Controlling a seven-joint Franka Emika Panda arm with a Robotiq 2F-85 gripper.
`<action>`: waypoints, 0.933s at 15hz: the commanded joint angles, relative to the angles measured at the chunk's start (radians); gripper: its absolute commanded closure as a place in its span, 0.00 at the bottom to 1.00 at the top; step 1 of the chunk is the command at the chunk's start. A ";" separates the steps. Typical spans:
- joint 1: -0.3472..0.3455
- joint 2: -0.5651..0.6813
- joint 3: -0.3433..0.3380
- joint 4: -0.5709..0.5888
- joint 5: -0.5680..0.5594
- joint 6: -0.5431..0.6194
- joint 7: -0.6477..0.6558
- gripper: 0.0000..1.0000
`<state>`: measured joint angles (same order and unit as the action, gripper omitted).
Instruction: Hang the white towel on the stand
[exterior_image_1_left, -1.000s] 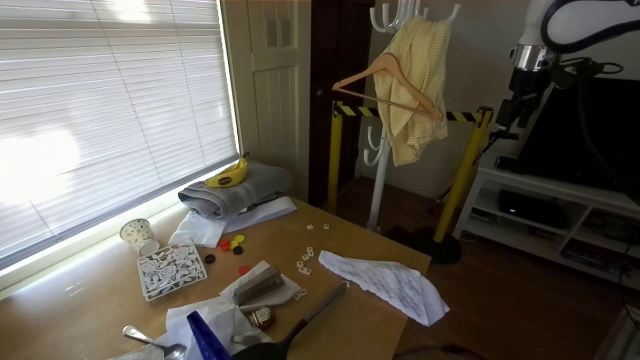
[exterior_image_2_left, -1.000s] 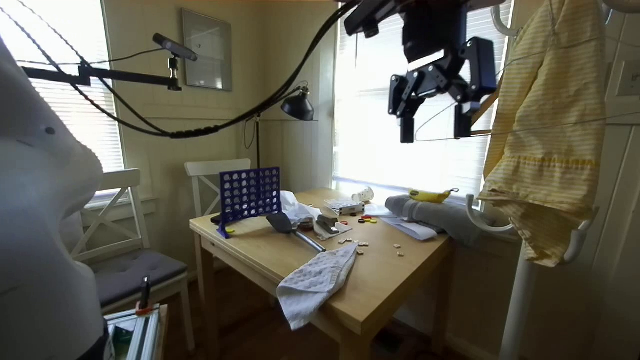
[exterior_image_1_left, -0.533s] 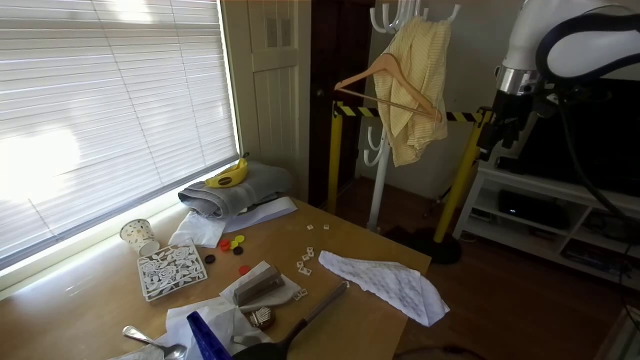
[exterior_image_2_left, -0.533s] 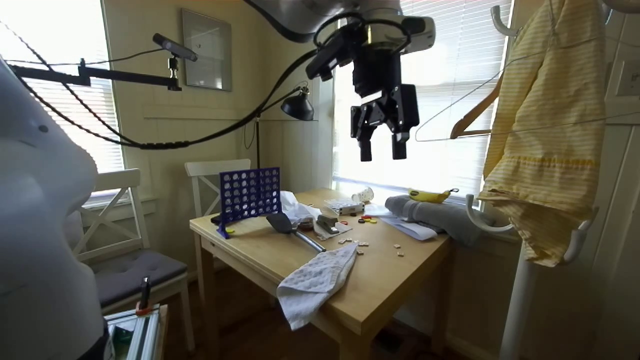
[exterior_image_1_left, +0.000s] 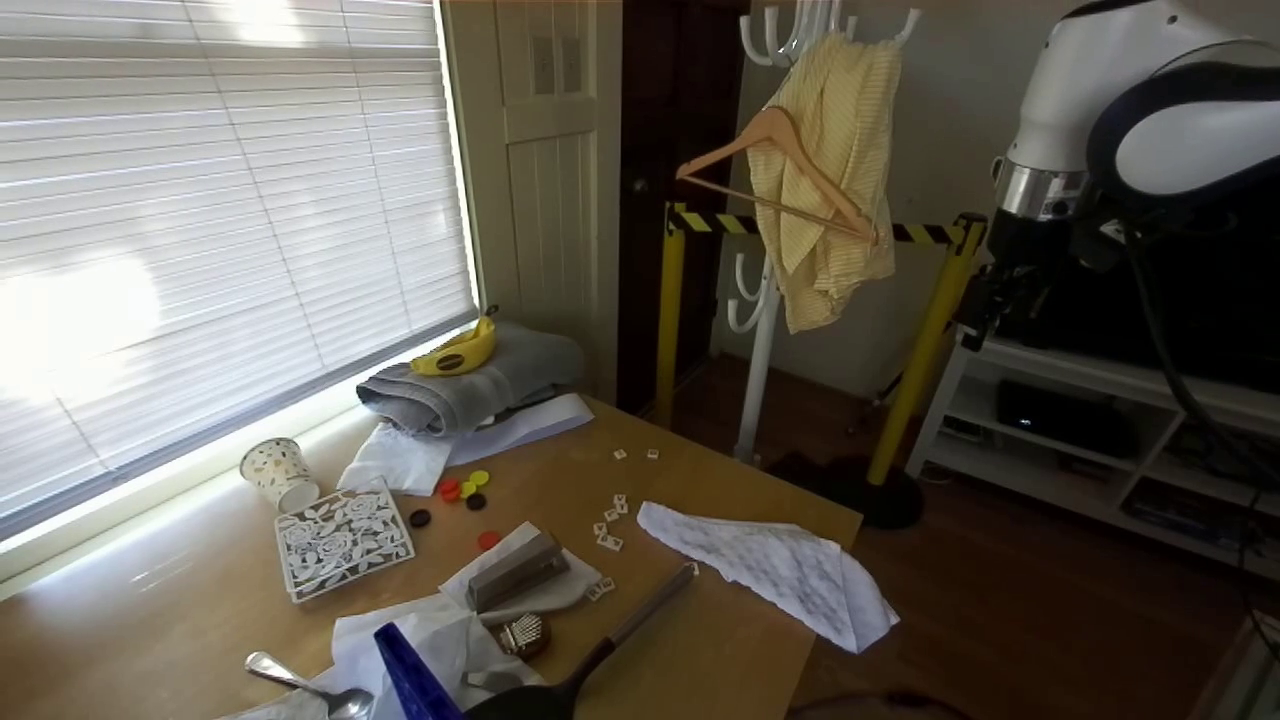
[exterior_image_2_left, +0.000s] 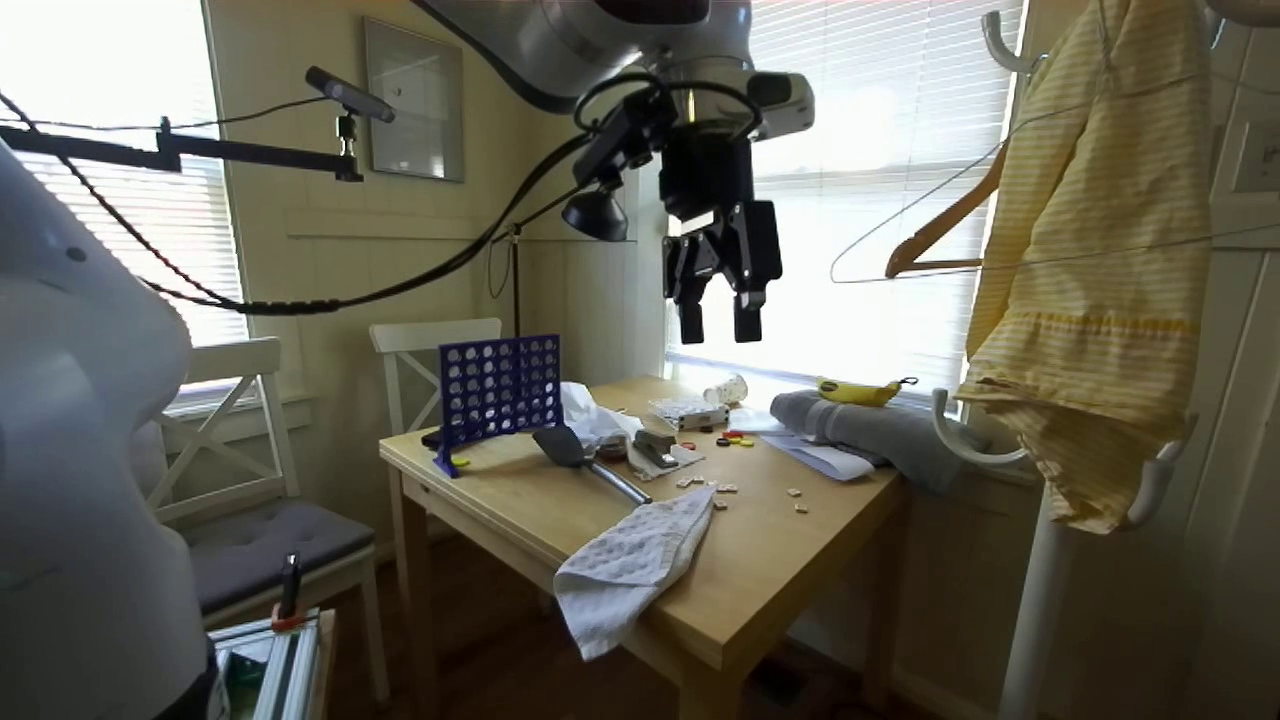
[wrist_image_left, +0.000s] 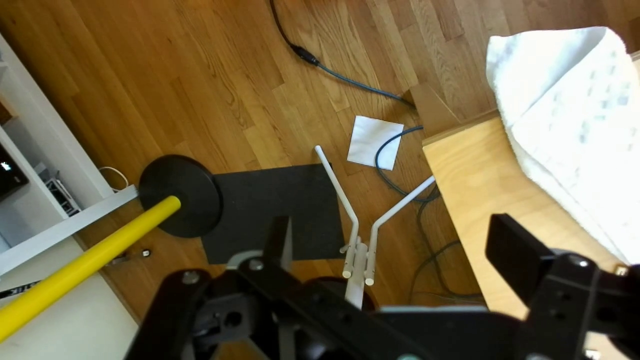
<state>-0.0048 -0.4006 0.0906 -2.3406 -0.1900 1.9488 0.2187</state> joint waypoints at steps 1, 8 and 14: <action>0.001 0.000 -0.001 0.002 0.000 -0.003 0.000 0.00; 0.077 0.001 -0.009 -0.222 0.036 0.399 -0.205 0.00; 0.138 0.040 0.044 -0.381 0.093 0.572 -0.139 0.00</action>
<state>0.1081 -0.3711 0.1144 -2.6585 -0.1440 2.4499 0.0578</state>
